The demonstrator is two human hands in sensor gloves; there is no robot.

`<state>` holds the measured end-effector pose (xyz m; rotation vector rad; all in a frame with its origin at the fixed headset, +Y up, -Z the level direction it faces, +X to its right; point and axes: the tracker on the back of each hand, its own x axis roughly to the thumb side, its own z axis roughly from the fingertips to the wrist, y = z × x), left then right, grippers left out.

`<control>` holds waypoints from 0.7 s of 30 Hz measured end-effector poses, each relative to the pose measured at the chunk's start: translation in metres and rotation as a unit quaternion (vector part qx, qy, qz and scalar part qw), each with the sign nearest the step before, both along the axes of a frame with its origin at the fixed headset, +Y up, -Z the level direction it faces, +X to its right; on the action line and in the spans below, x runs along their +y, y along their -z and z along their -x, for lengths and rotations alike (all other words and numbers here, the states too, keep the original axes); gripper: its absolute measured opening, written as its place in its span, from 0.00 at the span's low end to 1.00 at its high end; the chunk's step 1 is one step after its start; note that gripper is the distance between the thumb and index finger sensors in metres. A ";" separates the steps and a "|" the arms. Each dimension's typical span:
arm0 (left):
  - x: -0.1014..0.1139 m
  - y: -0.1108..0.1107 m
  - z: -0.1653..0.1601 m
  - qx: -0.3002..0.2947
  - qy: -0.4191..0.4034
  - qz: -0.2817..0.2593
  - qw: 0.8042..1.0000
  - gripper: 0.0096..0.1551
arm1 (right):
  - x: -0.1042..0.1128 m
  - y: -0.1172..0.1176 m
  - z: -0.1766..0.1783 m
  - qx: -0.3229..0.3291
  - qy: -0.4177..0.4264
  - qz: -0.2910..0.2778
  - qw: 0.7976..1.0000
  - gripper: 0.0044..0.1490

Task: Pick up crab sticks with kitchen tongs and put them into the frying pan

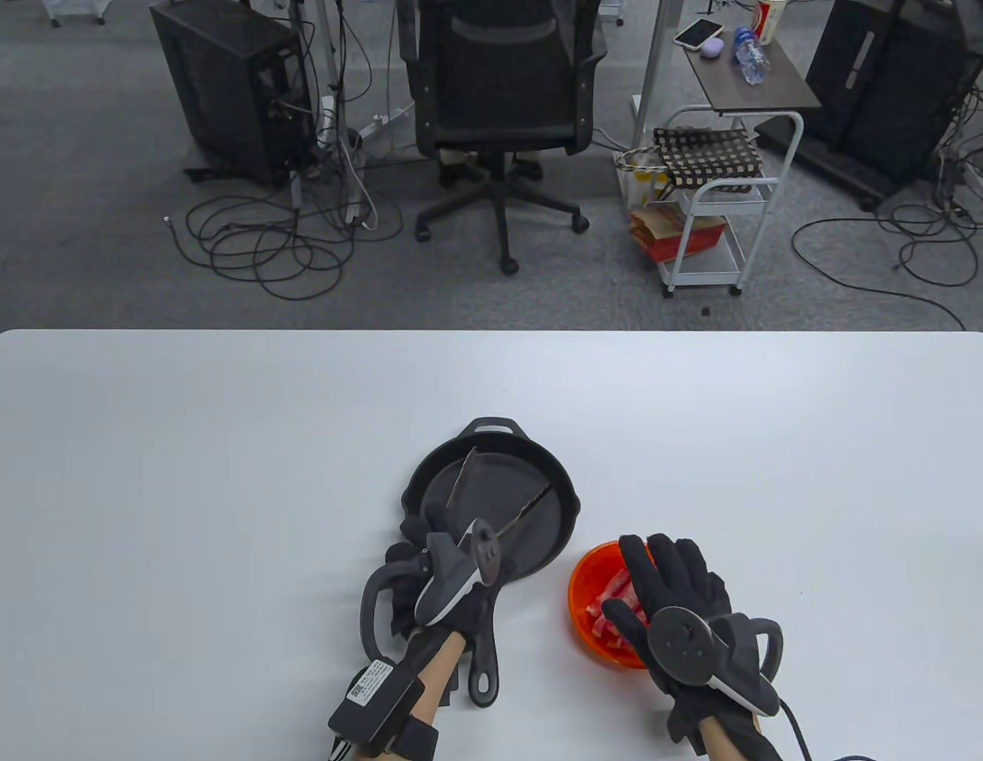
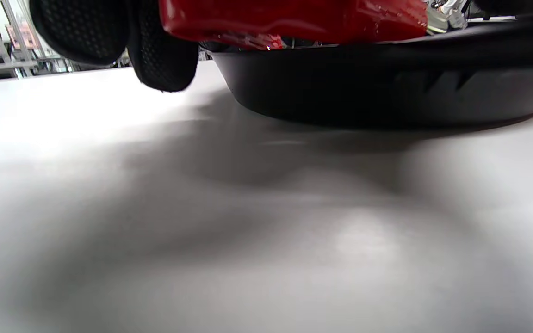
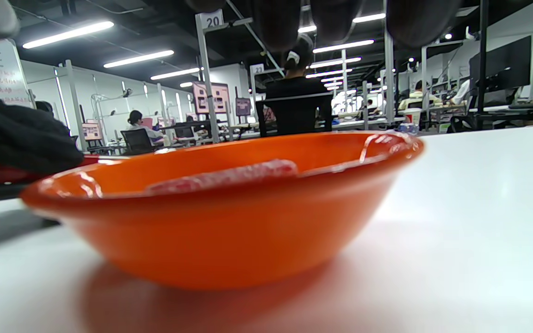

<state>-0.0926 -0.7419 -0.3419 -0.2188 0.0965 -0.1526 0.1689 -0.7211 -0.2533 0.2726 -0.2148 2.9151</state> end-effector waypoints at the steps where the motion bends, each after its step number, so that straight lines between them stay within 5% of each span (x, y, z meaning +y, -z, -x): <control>1: 0.000 0.001 0.000 0.001 0.006 0.004 1.000 0.72 | 0.000 0.000 0.000 0.000 0.000 0.001 1.000 0.48; 21: -0.003 0.014 0.020 0.016 0.033 -0.072 0.997 0.59 | 0.000 0.000 0.000 0.001 -0.003 0.004 1.000 0.48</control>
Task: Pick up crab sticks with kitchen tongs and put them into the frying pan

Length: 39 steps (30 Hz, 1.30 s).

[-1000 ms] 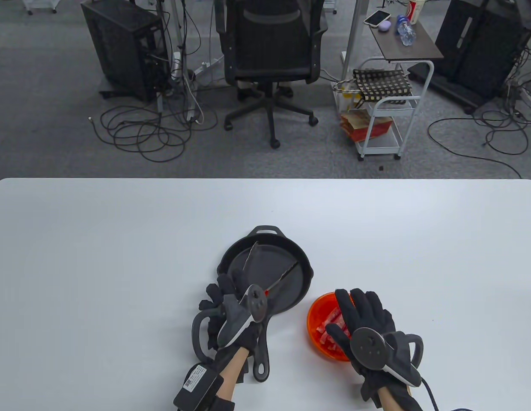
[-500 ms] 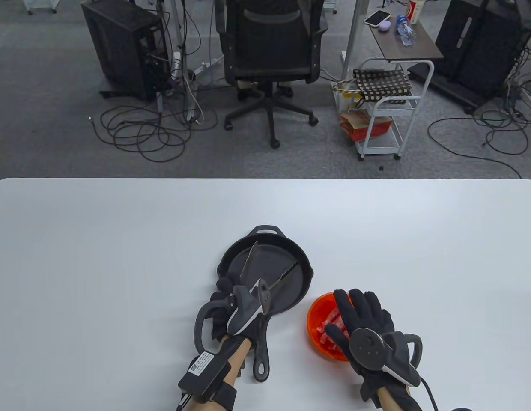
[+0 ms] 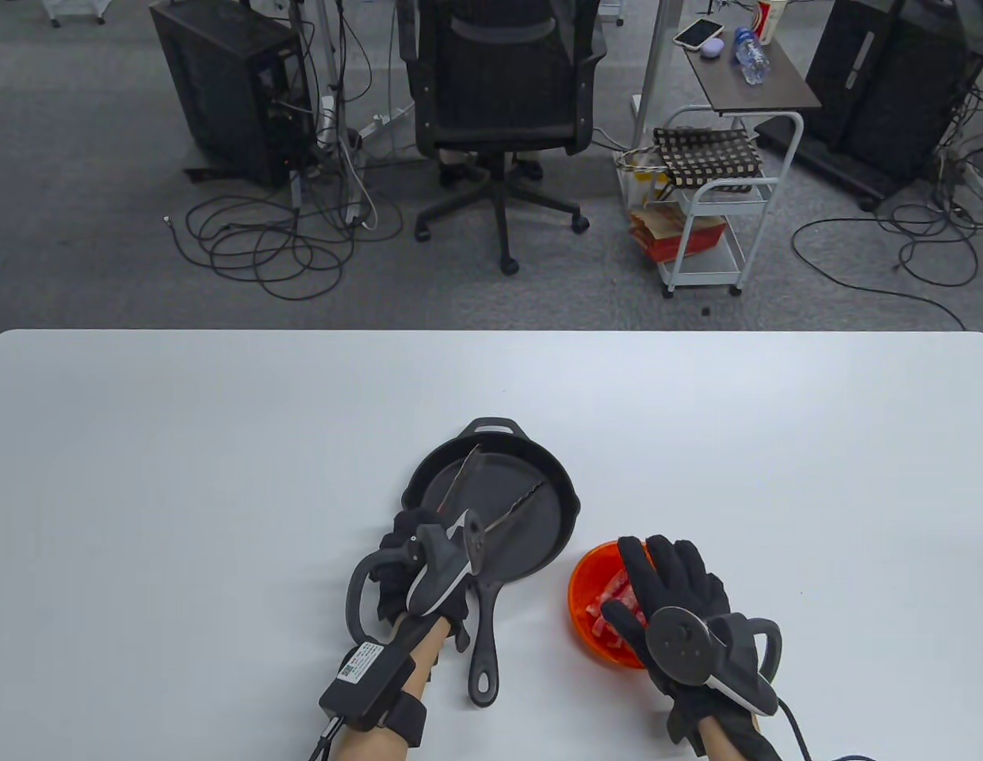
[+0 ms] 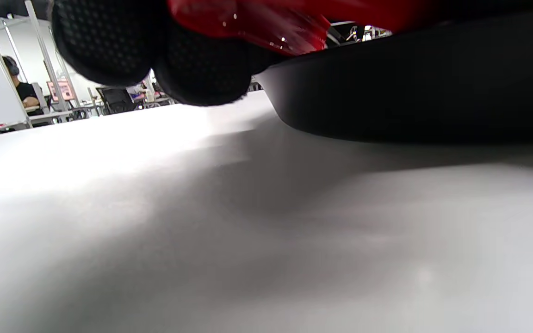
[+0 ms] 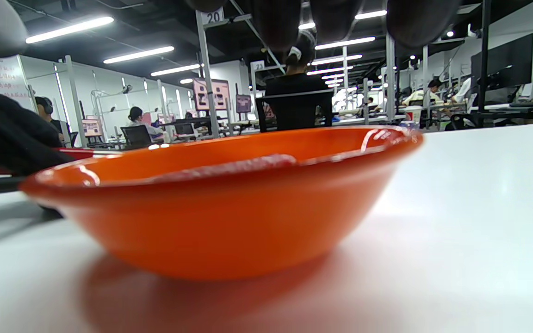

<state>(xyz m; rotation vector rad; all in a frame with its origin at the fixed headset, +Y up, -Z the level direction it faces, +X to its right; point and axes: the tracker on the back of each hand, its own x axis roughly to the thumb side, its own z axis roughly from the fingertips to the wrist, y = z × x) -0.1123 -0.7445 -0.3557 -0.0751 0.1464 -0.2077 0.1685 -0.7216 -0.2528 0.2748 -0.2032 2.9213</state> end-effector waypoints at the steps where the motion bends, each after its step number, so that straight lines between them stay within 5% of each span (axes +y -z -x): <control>1: 0.001 -0.001 0.002 -0.003 -0.003 -0.009 1.000 0.58 | 0.000 0.000 0.000 0.000 0.000 0.000 1.000 0.48; 15: 0.042 -0.044 0.028 -0.058 -0.068 -0.116 0.989 0.57 | 0.001 0.000 -0.001 -0.003 0.003 -0.003 1.000 0.48; 27: 0.029 -0.075 0.055 -0.057 -0.120 -0.125 0.983 0.56 | 0.001 0.000 -0.003 -0.008 0.002 -0.004 1.000 0.48; 39: 0.026 -0.076 0.079 -0.027 -0.163 -0.110 0.980 0.60 | -0.001 0.002 -0.011 -0.030 0.000 0.008 1.000 0.48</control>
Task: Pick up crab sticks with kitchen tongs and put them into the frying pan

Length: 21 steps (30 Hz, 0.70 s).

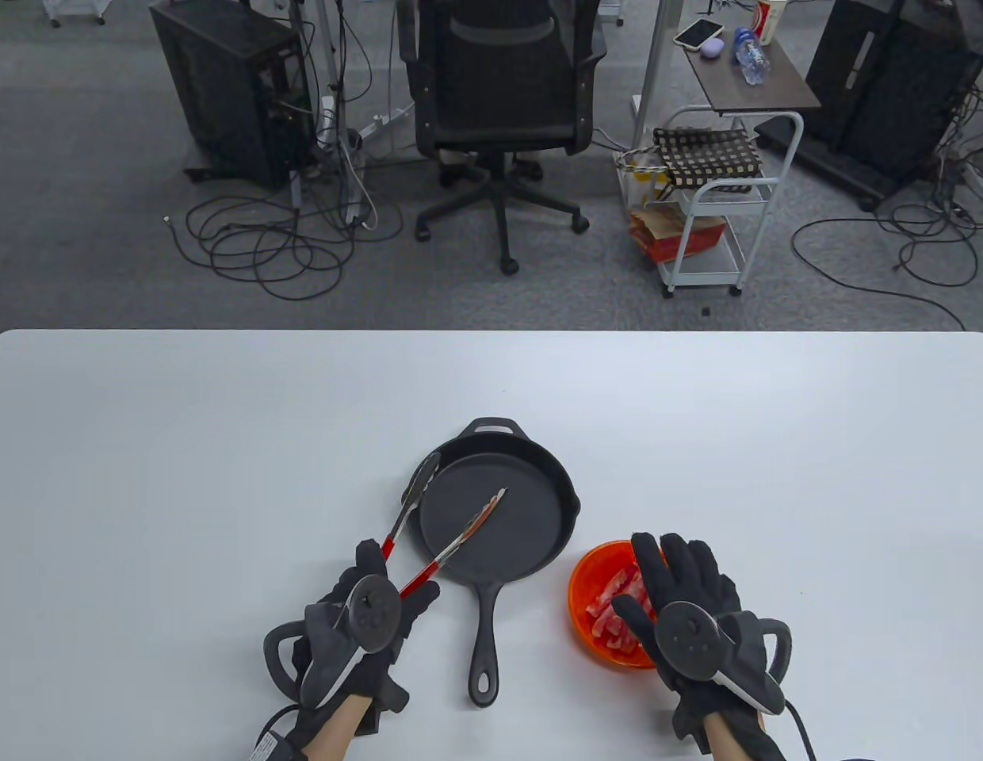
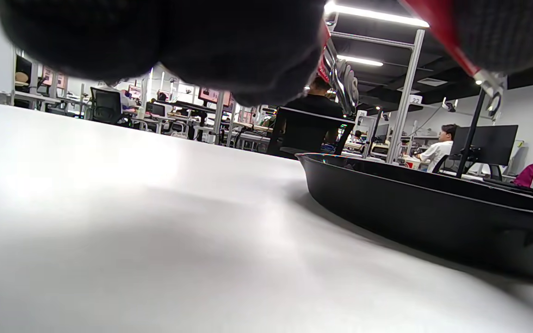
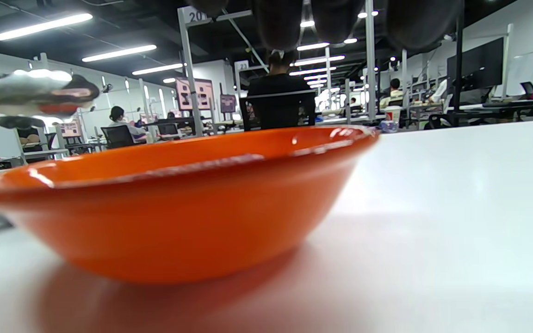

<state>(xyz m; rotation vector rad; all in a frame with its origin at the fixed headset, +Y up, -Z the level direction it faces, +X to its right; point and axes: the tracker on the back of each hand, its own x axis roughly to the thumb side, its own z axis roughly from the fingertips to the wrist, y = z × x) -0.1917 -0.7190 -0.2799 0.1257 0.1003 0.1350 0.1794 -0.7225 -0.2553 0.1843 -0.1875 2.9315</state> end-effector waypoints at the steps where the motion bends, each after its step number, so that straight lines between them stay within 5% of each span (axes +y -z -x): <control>1: 0.000 0.000 0.000 0.000 0.000 0.000 1.000 0.61 | 0.000 0.000 -0.001 -0.002 0.001 0.004 1.000 0.48; 14: -0.001 0.000 0.000 -0.006 -0.018 0.001 1.000 0.60 | -0.017 0.010 -0.022 -0.126 -0.002 0.085 0.988 0.47; 21: -0.002 0.000 0.000 -0.008 -0.029 0.001 1.000 0.60 | -0.030 0.013 -0.039 -0.201 0.100 0.172 0.959 0.47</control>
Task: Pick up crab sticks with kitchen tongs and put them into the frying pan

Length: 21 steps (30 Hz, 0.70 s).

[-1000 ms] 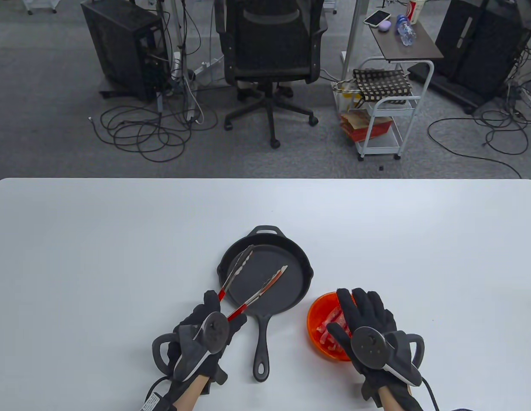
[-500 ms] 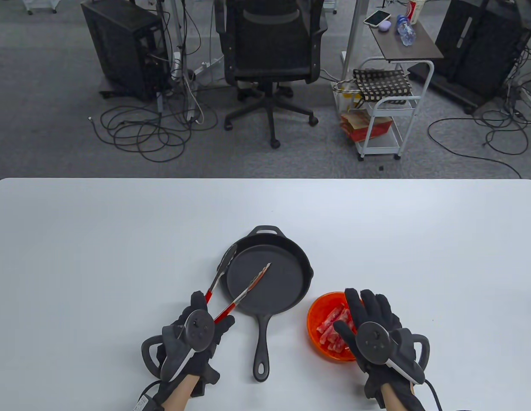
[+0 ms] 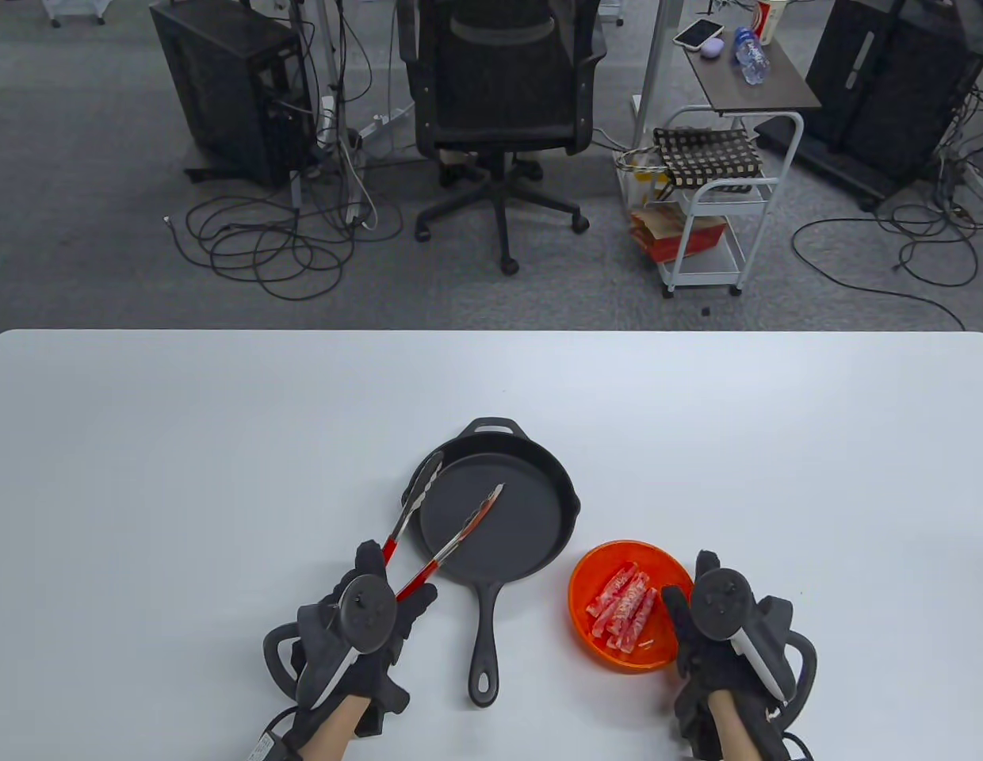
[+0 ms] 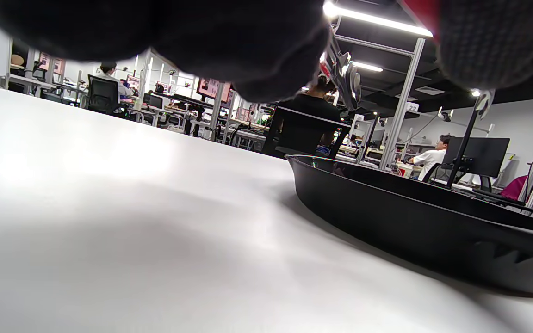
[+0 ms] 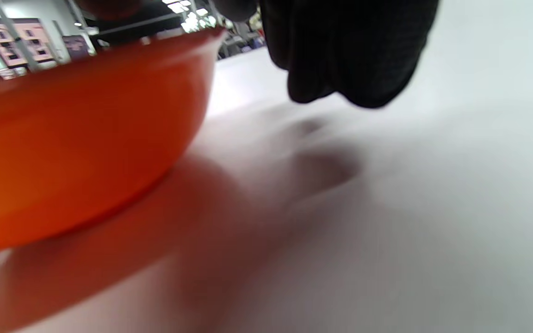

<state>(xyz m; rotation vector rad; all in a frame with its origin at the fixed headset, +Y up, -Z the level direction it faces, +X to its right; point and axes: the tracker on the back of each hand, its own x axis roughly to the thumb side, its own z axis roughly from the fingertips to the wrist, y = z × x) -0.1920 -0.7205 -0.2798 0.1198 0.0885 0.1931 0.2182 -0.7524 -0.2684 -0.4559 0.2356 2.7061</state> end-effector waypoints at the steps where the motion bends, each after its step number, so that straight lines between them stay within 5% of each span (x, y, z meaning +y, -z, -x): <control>1: 0.000 0.000 0.000 -0.001 -0.001 0.000 1.000 0.60 | -0.001 0.000 -0.001 -0.007 0.010 0.006 1.000 0.47; 11: -0.001 0.000 0.000 -0.006 -0.008 0.003 1.000 0.60 | -0.013 0.002 -0.004 -0.050 0.092 0.067 0.992 0.43; 21: -0.002 -0.001 -0.003 -0.015 -0.010 0.000 1.000 0.60 | -0.013 0.001 -0.007 -0.052 0.198 0.044 0.978 0.34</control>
